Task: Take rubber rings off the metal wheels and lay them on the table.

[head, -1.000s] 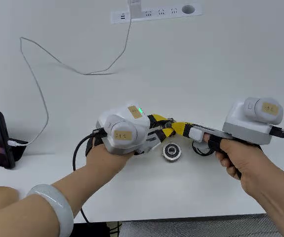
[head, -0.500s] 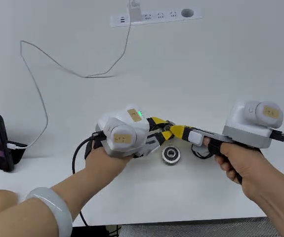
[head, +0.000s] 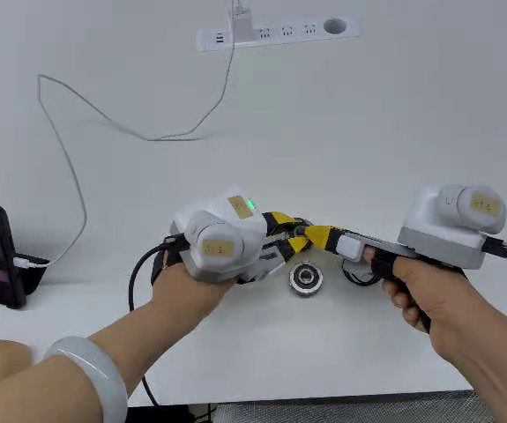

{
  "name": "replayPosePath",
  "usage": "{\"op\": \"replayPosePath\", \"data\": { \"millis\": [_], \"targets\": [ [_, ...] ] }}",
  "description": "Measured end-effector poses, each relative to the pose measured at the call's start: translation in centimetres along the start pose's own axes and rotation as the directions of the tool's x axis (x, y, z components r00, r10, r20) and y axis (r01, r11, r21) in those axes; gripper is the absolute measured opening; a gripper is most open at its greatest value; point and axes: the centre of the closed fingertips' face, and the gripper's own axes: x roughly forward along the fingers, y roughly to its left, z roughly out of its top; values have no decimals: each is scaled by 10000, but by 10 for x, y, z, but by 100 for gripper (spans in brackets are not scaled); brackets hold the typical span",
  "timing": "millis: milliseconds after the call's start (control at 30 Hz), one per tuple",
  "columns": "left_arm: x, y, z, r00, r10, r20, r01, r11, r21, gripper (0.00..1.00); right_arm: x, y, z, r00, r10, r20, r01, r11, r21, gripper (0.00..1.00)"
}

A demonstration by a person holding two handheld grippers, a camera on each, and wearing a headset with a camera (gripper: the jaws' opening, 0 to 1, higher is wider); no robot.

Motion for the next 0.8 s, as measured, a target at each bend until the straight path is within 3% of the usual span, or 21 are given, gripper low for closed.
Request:
{"op": "replayPosePath", "data": {
  "millis": [333, 800],
  "targets": [
    [-13, 1, 5, 9995, 118, 286, -127, 9995, 287, 23, 0, 3, 5, 9998, 109, 179, -111, 9999, 89, 1],
    [-24, 2, -6, 9994, 288, 216, -289, 9996, 47, 32, 0, 9, 5, 9994, 253, 249, -257, 9996, 135, 1]
  ]
}}
